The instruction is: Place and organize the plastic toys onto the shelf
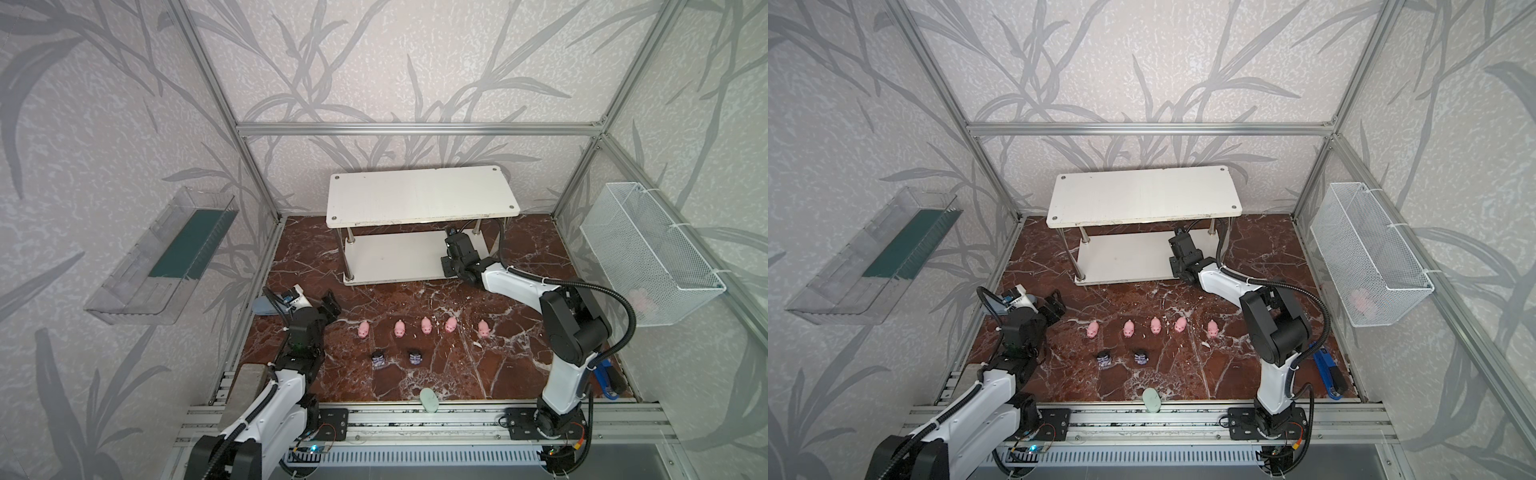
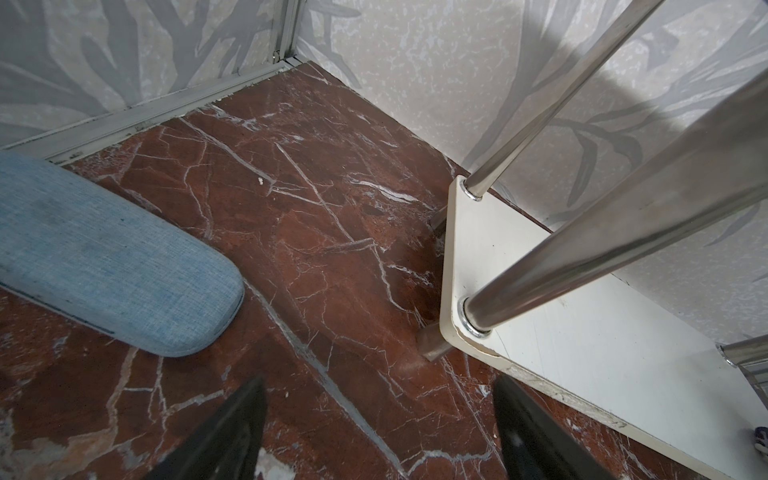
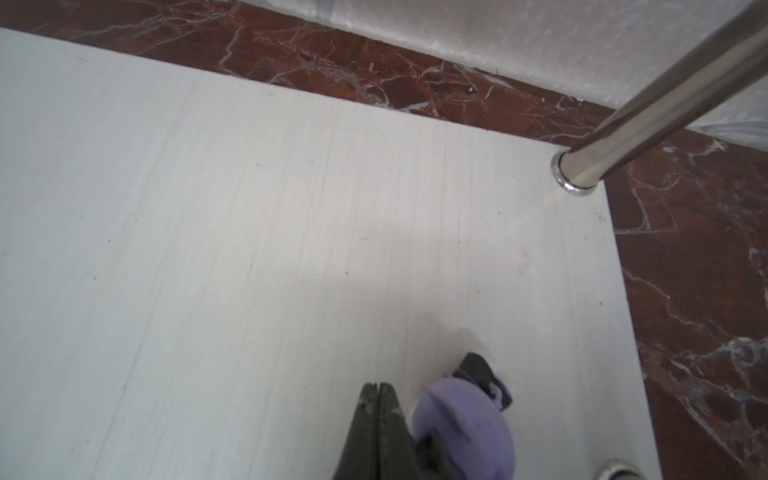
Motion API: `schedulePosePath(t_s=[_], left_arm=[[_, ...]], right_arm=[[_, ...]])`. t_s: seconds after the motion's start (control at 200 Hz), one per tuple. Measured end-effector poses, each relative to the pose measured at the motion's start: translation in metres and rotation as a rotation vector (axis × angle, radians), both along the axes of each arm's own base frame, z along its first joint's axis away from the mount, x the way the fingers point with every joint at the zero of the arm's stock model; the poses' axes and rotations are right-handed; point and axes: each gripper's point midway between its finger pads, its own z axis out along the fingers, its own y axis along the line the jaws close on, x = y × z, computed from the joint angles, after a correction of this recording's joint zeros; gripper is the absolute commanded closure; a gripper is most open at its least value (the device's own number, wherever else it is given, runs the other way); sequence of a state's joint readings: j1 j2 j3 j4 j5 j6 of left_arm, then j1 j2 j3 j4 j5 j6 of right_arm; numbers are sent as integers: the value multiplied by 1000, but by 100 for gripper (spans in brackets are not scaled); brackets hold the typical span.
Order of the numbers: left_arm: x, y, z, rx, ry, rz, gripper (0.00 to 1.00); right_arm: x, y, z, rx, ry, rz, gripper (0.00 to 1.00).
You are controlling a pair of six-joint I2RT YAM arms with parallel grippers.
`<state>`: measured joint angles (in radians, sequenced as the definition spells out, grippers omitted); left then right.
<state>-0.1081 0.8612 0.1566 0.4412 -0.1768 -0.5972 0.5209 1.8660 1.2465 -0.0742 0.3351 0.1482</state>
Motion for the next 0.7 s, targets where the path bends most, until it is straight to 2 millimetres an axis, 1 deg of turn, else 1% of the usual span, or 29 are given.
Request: schedulePosePath(t_s=[0.29, 0.7], left_arm=[[0, 0, 0, 0, 0, 0, 16], [0, 0, 1, -1, -2, 0, 16]], right_arm=[[0, -5, -1, -19, 0, -17, 100], [-1, -4, -1, -17, 2, -13, 100]])
